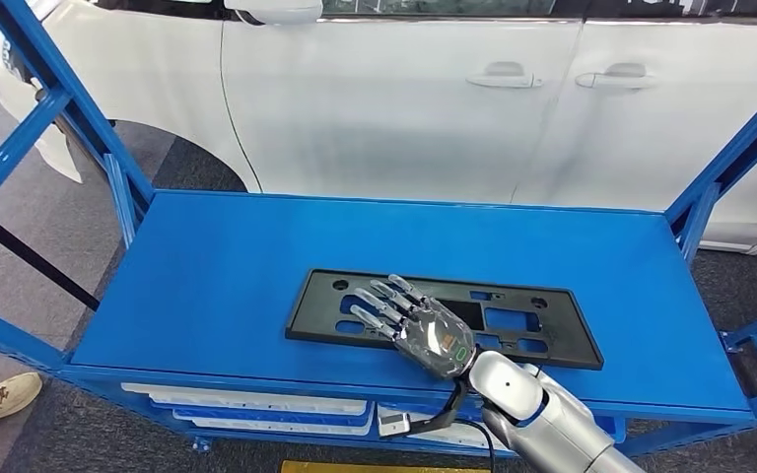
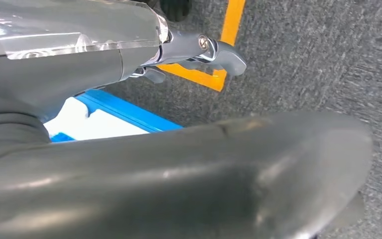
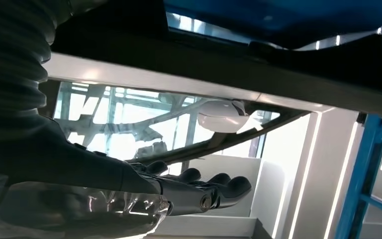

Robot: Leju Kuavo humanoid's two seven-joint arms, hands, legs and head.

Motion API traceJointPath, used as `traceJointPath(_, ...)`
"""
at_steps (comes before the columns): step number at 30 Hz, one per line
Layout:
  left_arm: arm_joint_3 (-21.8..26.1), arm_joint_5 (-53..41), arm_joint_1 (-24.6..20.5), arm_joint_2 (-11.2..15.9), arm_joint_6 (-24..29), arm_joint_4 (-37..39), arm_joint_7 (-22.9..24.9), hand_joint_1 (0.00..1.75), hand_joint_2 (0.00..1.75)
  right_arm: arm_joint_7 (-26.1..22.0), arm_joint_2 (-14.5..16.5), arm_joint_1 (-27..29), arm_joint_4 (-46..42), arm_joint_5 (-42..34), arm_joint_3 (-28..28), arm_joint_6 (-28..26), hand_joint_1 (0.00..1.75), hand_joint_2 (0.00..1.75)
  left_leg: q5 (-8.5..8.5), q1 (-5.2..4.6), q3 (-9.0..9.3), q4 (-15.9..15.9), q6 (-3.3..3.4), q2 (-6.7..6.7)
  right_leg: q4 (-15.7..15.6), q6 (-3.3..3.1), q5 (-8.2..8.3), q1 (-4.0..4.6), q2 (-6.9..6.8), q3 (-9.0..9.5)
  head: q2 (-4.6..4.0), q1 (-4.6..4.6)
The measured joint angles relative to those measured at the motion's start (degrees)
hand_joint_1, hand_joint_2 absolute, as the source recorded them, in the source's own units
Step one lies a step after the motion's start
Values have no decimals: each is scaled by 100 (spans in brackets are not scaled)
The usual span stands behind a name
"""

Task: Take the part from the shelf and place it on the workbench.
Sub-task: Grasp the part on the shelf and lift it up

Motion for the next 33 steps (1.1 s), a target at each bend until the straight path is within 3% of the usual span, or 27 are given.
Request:
traceJointPath(1,0,0,10,1,4,0,-3,0,0,0,63,-47,130,21,5,17,0,175,-79,8,-143,292,-12,0,5,-3,-1,4,-1,-2,0,1)
traceJointPath(2,0,0,18,4,7,0,-7,0,0,1,122,-90,257,46,11,40,0,175,-50,13,-198,390,-19,1,11,-3,-3,4,0,-3,0,1)
traceJointPath(3,0,0,24,8,9,0,-9,0,0,13,178,-129,372,81,19,64,0,175,80,21,-154,272,-21,1,18,0,-6,2,1,-1,0,1)
traceJointPath(6,1,0,21,15,11,0,-18,0,0,241,333,-283,689,296,41,113,0,175,586,36,324,-793,14,10,58,46,-32,16,9,-1,0,1)
traceJointPath(7,1,0,19,15,12,0,-24,0,0,392,388,-356,822,402,44,139,27,175,647,32,429,-1028,39,12,71,74,-36,26,15,-10,0,1)
traceJointPath(10,4,0,29,13,20,0,-46,0,0,897,551,-547,1255,665,14,270,157,175,654,26,477,-1149,139,10,73,167,-29,36,24,-21,0,1)
traceJointPath(11,7,0,32,11,25,0,-52,0,0,1040,597,-595,1383,714,-12,325,173,175,669,32,484,-1167,175,12,111,197,-67,30,22,-30,0,1)
traceJointPath(13,11,0,28,7,33,0,-65,0,0,1267,661,-674,1609,789,-85,424,175,175,702,44,488,-1204,242,16,486,254,-320,14,16,-190,0,1)
traceJointPath(15,14,0,29,7,40,0,-76,0,0,1436,705,-715,1800,864,-178,471,175,175,711,28,470,-1206,276,16,1222,290,-689,4,12,-531,0,1)
traceJointPath(16,17,0,35,7,45,0,-80,0,0,1505,726,-717,1877,898,-225,480,175,175,714,17,463,-1204,283,16,1520,296,-787,2,12,-670,0,1)
traceJointPath(17,22,0,42,7,49,0,-81,0,0,1563,746,-716,1936,934,-273,487,175,175,715,5,460,-1203,287,15,1645,289,-784,2,12,-726,0,1)
traceJointPath(18,31,0,49,7,52,0,-81,0,0,1611,767,-715,1978,965,-319,495,175,175,716,-9,463,-1202,289,14,1537,268,-672,9,13,-668,0,1)
traceJointPath(20,47,0,55,-3,55,1,-83,0,0,1687,803,-720,2015,1004,-412,508,175,175,718,-34,478,-1203,288,12,799,164,-306,49,13,-288,0,1)
traceJointPath(22,56,0,51,-24,56,3,-89,0,0,1733,835,-735,2029,1016,-503,510,175,175,723,-50,479,-1203,263,13,160,59,-100,104,-9,28,0,0)
traceJointPath(24,59,-1,42,-29,59,4,-97,0,0,1752,859,-745,2045,1018,-584,498,175,175,736,-42,471,-1214,212,17,14,21,-76,139,-27,79,0,0)
traceJointPath(27,66,-2,37,-12,71,4,-116,0,0,1736,921,-755,2084,1018,-682,430,175,175,653,-47,446,-1123,129,16,-111,-13,3,89,-32,132,0,0)
traceJointPath(28,70,-2,37,-8,75,4,-126,0,0,1727,950,-759,2106,1017,-709,404,175,175,518,-43,357,-915,100,13,-154,-23,29,63,-39,154,0,-1)
traceJointPath(31,95,-2,55,8,62,4,-234,0,0,1717,1018,-757,2192,1004,-774,321,175,175,2,26,-133,163,8,11,-162,-38,39,48,-51,157,0,-2)
traceJointPath(32,101,-2,64,19,43,4,-303,0,44,1715,1034,-752,2219,998,-796,293,175,175,-53,46,-237,391,-21,12,-153,-34,34,43,-49,154,0,-2)
traceJointPath(33,102,-1,72,31,21,4,-367,0,87,1714,1045,-746,2238,993,-815,274,175,175,3,66,-250,417,-48,13,-138,-23,25,35,-45,153,0,-2)
